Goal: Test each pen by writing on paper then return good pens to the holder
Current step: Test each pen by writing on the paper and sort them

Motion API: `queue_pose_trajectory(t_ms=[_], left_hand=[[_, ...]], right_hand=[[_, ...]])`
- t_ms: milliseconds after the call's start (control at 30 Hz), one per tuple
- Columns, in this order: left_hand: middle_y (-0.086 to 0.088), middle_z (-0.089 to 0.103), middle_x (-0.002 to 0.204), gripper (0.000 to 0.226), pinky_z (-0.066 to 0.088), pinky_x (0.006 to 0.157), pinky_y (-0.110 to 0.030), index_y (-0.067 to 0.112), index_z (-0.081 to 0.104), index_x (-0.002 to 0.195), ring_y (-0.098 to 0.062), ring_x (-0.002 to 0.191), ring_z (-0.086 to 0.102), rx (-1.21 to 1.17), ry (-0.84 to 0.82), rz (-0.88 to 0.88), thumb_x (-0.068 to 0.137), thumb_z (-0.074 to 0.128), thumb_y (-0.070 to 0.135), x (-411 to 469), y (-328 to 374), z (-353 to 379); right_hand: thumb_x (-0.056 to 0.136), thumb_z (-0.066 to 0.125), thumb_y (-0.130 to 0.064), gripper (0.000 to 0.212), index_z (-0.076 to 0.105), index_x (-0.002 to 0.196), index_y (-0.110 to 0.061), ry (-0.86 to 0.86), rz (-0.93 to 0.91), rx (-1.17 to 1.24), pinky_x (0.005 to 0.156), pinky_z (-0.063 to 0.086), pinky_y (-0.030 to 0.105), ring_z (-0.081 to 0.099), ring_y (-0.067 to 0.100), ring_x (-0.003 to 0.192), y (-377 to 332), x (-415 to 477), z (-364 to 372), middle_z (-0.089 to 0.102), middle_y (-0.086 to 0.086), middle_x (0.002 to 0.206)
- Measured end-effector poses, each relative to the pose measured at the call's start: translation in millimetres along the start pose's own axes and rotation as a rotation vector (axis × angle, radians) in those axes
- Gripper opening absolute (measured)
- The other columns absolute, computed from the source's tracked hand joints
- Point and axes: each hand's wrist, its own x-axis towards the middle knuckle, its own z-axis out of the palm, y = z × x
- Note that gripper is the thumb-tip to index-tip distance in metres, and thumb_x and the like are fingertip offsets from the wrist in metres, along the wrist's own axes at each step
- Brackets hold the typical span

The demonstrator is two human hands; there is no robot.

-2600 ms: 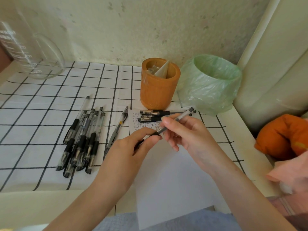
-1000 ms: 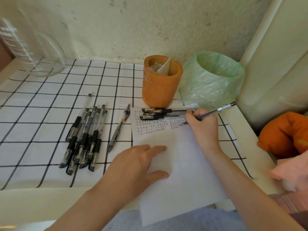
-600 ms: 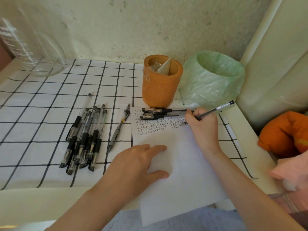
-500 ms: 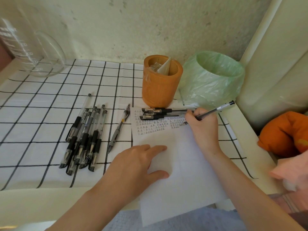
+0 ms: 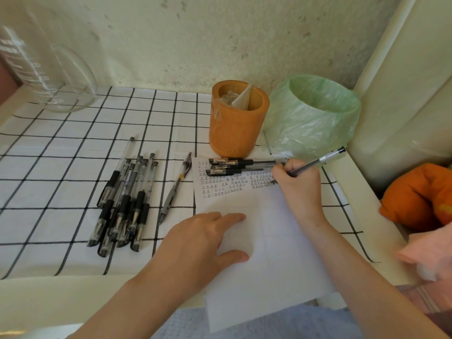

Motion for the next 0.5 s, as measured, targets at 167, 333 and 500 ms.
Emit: queue_pose_trajectory(t_ms=[167, 333, 500], left_hand=[[0.015, 0.035, 0.072, 0.061, 0.029, 0.065, -0.020, 0.047, 0.027, 0.135, -0.005, 0.075, 0.037, -0.001, 0.006, 0.001, 0.080, 0.048, 0.062, -1.5, -0.2, -0.2], [0.016, 0.034, 0.072, 0.061, 0.027, 0.065, -0.020, 0.047, 0.026, 0.135, -0.005, 0.076, 0.036, 0.005, 0.005, 0.001, 0.081, 0.048, 0.063, -1.0, 0.0, 0.1], [0.015, 0.035, 0.072, 0.060, 0.026, 0.064, -0.020, 0.047, 0.028, 0.134, -0.006, 0.075, 0.036, -0.001, 0.013, -0.001, 0.080, 0.049, 0.062, -1.9, -0.4, 0.5]], right_hand=[[0.081, 0.058, 0.001, 0.032, 0.038, 0.058, 0.011, -0.003, 0.016, 0.016, 0.046, 0.026, 0.014, 0.026, 0.011, 0.053, 0.6, 0.2, -0.6, 0.030, 0.011, 0.054], [0.083, 0.058, 0.000, 0.034, 0.037, 0.059, 0.010, 0.000, 0.004, -0.004, 0.047, 0.026, 0.016, 0.026, 0.012, 0.053, 0.6, -0.2, -0.1, 0.030, 0.010, 0.053], [0.082, 0.057, 0.003, 0.034, 0.035, 0.056, 0.005, 0.012, 0.004, 0.000, 0.046, 0.024, 0.016, 0.023, 0.008, 0.052, 0.5, -0.2, 0.7, 0.026, 0.006, 0.052]])
